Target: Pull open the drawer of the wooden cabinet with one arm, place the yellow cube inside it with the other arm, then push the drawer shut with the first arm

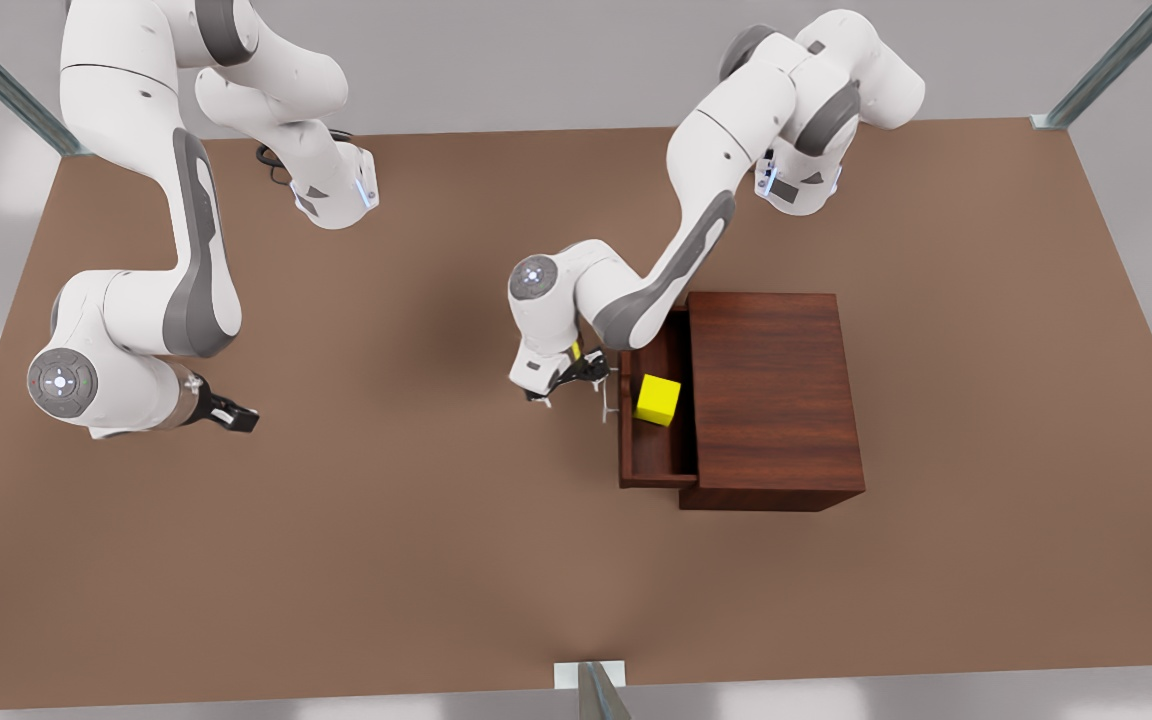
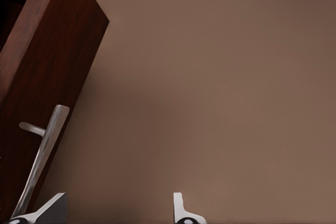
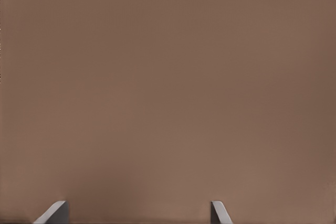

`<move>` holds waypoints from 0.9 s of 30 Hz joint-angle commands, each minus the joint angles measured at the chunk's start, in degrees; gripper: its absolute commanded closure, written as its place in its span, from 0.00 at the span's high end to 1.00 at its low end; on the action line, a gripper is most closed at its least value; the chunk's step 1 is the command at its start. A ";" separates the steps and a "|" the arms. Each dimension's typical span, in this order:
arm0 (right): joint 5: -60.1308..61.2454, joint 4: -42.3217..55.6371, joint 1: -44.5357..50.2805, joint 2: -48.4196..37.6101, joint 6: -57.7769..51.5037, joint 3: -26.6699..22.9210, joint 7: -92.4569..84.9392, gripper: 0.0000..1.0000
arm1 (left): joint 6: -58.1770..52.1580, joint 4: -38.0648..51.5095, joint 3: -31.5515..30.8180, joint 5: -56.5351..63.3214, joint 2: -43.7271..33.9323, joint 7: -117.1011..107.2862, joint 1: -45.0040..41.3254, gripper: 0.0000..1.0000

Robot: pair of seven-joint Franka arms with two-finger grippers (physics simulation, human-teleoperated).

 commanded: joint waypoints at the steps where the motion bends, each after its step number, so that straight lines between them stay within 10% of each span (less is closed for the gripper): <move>1: 0.02 0.05 0.09 -0.06 -0.16 -0.02 -15.90 1.00 | -0.90 -0.46 0.00 0.02 -0.39 0.30 0.24 1.00; 27: 0.02 0.58 0.35 0.03 -0.25 0.16 -15.63 1.00 | -0.28 -14.44 0.00 -0.15 -9.53 18.67 8.41 1.00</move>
